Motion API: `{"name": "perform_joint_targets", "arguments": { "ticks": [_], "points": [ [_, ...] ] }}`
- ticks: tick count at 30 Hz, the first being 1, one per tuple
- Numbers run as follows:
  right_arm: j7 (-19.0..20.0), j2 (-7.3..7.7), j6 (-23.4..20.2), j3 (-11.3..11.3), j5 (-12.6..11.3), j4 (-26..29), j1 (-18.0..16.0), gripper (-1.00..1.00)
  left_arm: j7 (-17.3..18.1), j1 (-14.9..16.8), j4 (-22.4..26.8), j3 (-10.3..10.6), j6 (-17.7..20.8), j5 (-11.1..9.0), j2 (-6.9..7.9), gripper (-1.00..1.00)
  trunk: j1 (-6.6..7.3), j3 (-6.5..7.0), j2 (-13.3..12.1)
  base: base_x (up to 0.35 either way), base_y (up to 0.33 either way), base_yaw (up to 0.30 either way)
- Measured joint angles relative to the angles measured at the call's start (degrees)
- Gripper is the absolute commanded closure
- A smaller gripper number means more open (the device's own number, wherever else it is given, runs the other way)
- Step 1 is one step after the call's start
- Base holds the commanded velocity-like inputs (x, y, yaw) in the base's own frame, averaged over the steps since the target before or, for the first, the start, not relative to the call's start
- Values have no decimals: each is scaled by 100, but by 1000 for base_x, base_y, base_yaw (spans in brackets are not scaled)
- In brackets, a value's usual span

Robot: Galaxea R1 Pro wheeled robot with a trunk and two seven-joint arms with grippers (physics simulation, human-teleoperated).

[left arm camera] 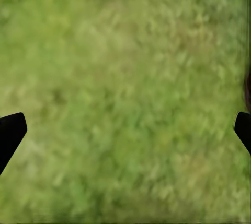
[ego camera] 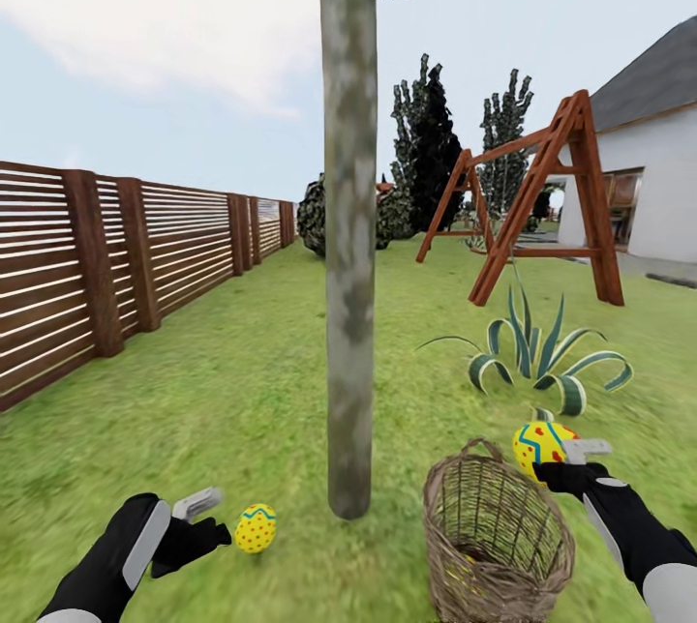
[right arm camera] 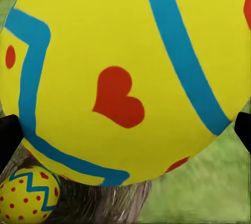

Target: Take the three Easter eggs out of the wicker basket on the lawn in the garden, then place them on the lawn next to a single tree (choose any tree) so that all three eggs are next to the same tree and none are left in the basket.

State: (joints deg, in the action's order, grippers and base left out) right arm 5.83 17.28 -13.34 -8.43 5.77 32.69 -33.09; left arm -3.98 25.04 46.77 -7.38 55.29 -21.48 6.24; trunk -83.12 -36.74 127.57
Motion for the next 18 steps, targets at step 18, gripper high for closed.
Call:
{"name": "perform_joint_targets", "arguments": {
  "ticks": [18],
  "points": [
    [8,9,1,-7,7,-76,0,100,-9,0,0,-21,-8,13,23,-100,0,88,0,0,0,-261]
  ]
}}
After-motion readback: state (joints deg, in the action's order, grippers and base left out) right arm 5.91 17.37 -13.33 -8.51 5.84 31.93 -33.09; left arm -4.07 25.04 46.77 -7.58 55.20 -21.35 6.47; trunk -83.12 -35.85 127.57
